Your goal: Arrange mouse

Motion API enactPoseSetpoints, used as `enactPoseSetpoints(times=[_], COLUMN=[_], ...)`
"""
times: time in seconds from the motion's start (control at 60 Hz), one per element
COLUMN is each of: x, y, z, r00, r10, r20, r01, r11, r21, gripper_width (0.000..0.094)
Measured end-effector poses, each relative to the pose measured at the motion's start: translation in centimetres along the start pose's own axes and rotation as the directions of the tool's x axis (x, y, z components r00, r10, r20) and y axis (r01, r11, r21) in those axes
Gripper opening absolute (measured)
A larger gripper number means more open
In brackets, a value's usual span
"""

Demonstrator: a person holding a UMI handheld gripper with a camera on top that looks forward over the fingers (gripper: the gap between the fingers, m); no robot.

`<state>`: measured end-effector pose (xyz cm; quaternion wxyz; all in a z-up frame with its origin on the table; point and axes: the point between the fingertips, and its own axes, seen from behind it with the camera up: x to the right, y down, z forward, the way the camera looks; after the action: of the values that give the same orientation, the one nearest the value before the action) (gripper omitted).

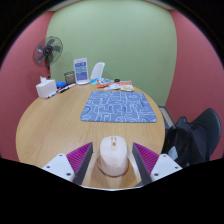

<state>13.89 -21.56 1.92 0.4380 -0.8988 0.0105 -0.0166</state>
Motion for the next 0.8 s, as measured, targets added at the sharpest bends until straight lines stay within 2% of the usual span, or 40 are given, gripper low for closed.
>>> enactPoseSetpoints(times=[0.067,0.183,0.35,0.5,0.65,0.8], x=[0.1,0.4,0.5,-0.2,-2.0,-1.7], y=[0.7,1.2,1.2,-0.9,-6.9,-16.4], z=[1.8,2.6,2.6,0.2,-4.5,-5.4], r00=[1.000,1.000,1.000,1.000,1.000,1.000], r10=[-0.005,0.011,0.003,0.002,0.018,0.018], r20=[0.003,0.008,0.006,-0.004,0.006,-0.002], r01=[0.005,-0.011,-0.002,-0.002,-0.018,-0.018], r11=[1.000,0.999,0.999,0.999,0.999,0.990], r21=[-0.021,-0.030,-0.033,-0.045,0.042,0.143], gripper_width=[0.0750,0.0546,0.0438,0.0408,0.0408,0.0407])
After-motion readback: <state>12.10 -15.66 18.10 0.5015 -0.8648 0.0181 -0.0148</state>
